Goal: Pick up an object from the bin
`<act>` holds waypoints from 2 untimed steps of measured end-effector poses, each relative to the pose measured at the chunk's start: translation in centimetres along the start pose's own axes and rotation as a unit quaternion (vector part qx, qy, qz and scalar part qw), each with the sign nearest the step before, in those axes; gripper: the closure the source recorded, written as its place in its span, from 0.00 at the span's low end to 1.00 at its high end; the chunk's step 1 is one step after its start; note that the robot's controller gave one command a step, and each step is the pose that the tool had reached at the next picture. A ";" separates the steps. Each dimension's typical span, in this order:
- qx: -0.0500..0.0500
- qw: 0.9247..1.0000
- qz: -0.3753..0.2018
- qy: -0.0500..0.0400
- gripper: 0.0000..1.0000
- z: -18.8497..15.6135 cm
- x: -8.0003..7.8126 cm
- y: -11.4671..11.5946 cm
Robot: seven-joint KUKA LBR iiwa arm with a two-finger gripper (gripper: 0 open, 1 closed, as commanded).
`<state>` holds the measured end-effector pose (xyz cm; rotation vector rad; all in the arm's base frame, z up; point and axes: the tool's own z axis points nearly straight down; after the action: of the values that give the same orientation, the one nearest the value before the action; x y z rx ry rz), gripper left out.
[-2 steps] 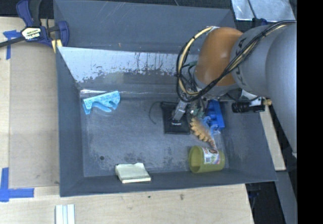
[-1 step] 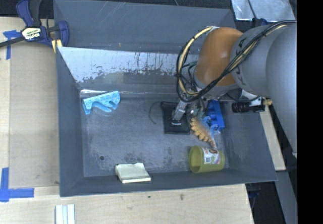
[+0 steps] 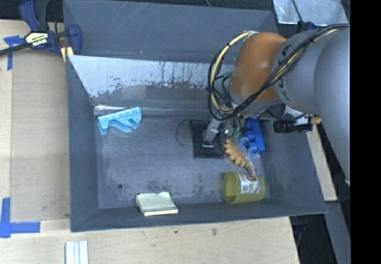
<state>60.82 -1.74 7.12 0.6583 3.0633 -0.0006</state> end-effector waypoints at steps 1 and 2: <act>0.000 1.000 0.000 0.000 1.00 0.0 0.0 0.0; 0.000 1.000 0.000 0.000 1.00 0.0 0.0 0.0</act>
Offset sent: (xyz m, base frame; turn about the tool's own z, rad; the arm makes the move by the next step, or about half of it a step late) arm 0.0000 0.0000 0.0000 0.0000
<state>60.82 -1.74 7.12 0.6580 3.0636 -0.0008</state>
